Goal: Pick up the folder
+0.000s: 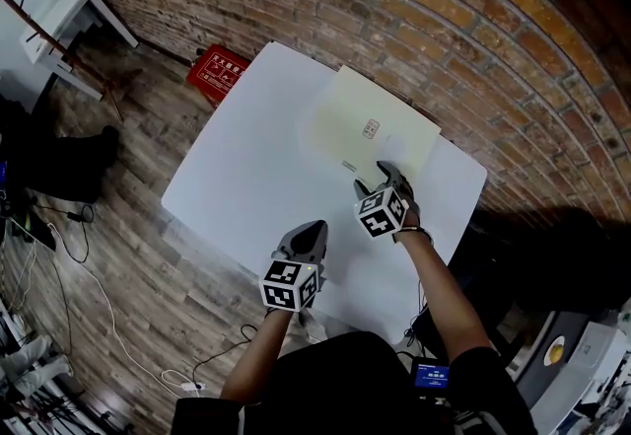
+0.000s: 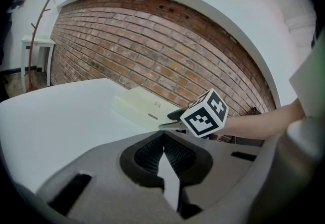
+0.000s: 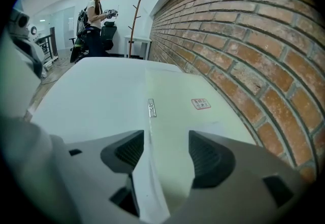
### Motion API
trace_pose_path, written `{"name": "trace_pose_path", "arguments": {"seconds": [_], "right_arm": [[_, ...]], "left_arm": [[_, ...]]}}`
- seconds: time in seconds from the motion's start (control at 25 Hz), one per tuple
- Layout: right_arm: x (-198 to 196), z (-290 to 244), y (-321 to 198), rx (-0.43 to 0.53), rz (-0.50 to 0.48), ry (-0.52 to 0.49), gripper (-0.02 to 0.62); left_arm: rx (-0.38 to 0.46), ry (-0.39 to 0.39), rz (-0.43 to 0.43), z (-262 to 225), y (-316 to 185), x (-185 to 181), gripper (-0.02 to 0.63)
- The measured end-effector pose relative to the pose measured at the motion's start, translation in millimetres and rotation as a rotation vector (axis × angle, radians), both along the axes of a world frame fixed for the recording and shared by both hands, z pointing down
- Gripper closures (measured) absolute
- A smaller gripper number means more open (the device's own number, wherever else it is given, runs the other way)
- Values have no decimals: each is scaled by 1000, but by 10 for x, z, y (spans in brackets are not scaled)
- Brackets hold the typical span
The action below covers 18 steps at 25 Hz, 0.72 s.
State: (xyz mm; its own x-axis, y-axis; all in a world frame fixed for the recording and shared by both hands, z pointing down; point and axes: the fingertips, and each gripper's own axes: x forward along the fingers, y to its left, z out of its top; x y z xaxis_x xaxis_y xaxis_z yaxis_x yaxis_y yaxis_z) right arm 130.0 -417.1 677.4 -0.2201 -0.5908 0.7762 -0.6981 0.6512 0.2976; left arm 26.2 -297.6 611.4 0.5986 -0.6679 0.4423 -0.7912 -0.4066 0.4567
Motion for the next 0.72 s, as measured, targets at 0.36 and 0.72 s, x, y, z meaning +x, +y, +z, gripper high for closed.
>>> {"name": "trace_pose_path", "arguments": {"seconds": [0.36,0.72], "right_arm": [[-122,-2,130,-4,-13,-11,321],[-227,-14,255,-7,0,-31,321]], "left_arm": [[-5,13,-16,-22,58,-82,588],[-12,10,-29,-37,179,-220,588]]}}
